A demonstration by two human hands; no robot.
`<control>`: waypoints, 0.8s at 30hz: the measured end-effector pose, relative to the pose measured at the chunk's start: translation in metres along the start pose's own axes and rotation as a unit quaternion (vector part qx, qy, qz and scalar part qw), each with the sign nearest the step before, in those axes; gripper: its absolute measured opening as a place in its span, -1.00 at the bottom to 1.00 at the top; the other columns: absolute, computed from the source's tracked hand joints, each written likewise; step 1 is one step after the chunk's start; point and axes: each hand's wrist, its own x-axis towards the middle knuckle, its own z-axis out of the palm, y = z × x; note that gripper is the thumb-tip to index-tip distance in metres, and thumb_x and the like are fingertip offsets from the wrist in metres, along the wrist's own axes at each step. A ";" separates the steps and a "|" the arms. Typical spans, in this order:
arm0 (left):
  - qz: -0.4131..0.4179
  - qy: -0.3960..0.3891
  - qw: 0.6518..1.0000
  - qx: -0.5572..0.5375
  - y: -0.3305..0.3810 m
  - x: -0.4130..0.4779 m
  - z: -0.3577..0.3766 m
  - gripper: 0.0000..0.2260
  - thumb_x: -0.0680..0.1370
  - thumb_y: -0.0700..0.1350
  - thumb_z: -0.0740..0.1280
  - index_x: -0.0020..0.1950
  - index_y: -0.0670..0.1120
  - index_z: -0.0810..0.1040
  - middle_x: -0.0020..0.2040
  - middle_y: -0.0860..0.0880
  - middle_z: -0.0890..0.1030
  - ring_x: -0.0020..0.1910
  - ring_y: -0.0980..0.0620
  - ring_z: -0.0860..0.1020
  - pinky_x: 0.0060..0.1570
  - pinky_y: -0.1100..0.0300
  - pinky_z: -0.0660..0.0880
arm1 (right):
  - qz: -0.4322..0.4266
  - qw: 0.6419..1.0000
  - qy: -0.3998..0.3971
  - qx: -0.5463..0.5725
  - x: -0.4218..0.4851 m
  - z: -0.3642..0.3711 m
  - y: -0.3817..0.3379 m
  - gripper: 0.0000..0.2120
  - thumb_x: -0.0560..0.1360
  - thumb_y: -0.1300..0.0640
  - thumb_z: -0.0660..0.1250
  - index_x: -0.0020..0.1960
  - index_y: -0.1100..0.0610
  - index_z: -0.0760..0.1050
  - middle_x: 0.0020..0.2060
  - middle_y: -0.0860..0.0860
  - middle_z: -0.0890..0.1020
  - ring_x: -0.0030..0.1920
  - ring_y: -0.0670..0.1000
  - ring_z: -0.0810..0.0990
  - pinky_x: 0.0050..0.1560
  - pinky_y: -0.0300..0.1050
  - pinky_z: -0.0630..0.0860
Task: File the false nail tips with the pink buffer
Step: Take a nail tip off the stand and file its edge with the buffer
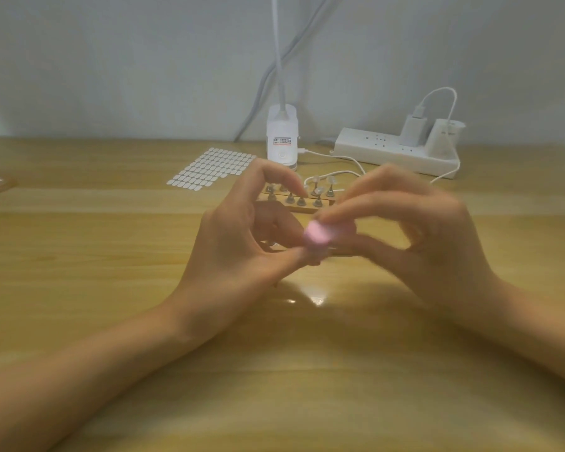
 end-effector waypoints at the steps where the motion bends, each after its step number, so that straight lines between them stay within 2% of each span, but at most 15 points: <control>1: 0.001 -0.003 1.000 -0.006 0.000 0.000 0.000 -0.57 0.39 -0.06 0.59 0.11 -0.01 0.43 -0.30 -0.01 0.69 -0.29 0.05 0.69 -0.39 0.38 0.43 | -0.014 1.000 -0.016 -0.004 -0.001 0.001 0.000 -0.82 0.49 0.17 0.49 0.08 0.13 0.67 -0.09 0.06 0.62 -0.06 0.02 0.63 0.01 -0.07 0.55; 3: -0.003 -0.003 1.000 -0.010 0.000 0.000 0.000 -0.59 0.39 -0.02 0.57 0.10 0.00 0.43 -0.29 -0.02 0.70 -0.28 0.03 0.70 -0.39 0.38 0.43 | -0.013 1.000 -0.016 -0.013 -0.001 0.002 0.001 -0.82 0.49 0.18 0.49 0.09 0.14 0.68 -0.09 0.07 0.63 -0.06 0.02 0.63 0.01 -0.07 0.55; 6: -0.002 0.005 1.000 0.001 -0.001 0.001 -0.001 -0.58 0.40 -0.11 0.59 0.11 -0.01 0.44 -0.27 -0.06 0.71 -0.25 0.00 0.71 -0.38 0.34 0.46 | 0.015 1.000 0.005 0.004 0.000 -0.001 0.003 -0.81 0.49 0.19 0.49 0.10 0.16 0.67 -0.08 0.11 0.63 -0.07 0.08 0.64 0.00 0.03 0.57; 8: 0.006 -0.004 1.000 -0.005 -0.002 0.000 -0.001 -0.58 0.41 -0.11 0.59 0.12 -0.02 0.44 -0.26 -0.06 0.71 -0.24 0.00 0.72 -0.33 0.33 0.51 | -0.002 1.000 -0.010 0.003 0.000 0.000 0.003 -0.81 0.49 0.16 0.48 0.10 0.14 0.66 -0.08 0.09 0.62 -0.07 0.08 0.63 0.00 0.00 0.56; 11: 0.013 -0.005 1.000 0.003 -0.001 0.000 0.000 -0.59 0.40 -0.10 0.58 0.11 0.01 0.43 -0.27 -0.04 0.71 -0.29 0.04 0.70 -0.38 0.40 0.44 | 0.014 1.000 -0.001 0.015 -0.001 0.000 0.001 -0.81 0.50 0.18 0.47 0.10 0.12 0.65 -0.07 0.09 0.63 -0.06 0.07 0.63 0.01 0.01 0.56; 14: 0.012 -0.008 1.000 -0.005 0.000 0.000 0.000 -0.59 0.40 -0.01 0.56 0.12 0.00 0.43 -0.28 -0.02 0.71 -0.28 0.02 0.69 -0.38 0.40 0.44 | -0.011 1.000 -0.022 0.005 -0.001 0.001 0.000 -0.82 0.48 0.18 0.49 0.08 0.14 0.67 -0.07 0.05 0.63 -0.06 0.04 0.63 0.01 -0.05 0.55; 18: 0.015 -0.005 1.000 0.005 -0.001 0.000 -0.001 -0.61 0.39 -0.06 0.54 0.12 0.02 0.44 -0.27 -0.02 0.71 -0.27 0.01 0.71 -0.38 0.37 0.45 | 0.021 1.000 0.004 0.006 0.000 -0.001 0.001 -0.82 0.50 0.18 0.48 0.10 0.15 0.66 -0.08 0.11 0.63 -0.07 0.09 0.64 -0.01 0.05 0.56; 21: 0.012 -0.013 1.000 -0.008 -0.001 -0.001 0.000 -0.60 0.41 -0.04 0.54 0.13 -0.01 0.44 -0.26 -0.03 0.71 -0.23 -0.03 0.72 -0.31 0.31 0.52 | -0.014 1.000 -0.028 -0.002 -0.001 0.000 0.000 -0.82 0.49 0.19 0.48 0.09 0.16 0.68 -0.08 0.10 0.63 -0.07 0.08 0.63 -0.01 0.01 0.56; 24: 0.007 -0.006 1.000 -0.005 -0.001 0.000 0.000 -0.60 0.38 -0.05 0.54 0.11 0.04 0.43 -0.27 -0.03 0.71 -0.25 -0.02 0.71 -0.39 0.34 0.45 | 0.011 1.000 -0.003 0.007 0.001 -0.003 0.001 -0.81 0.50 0.19 0.47 0.11 0.14 0.65 -0.07 0.11 0.63 -0.07 0.07 0.64 0.00 0.03 0.56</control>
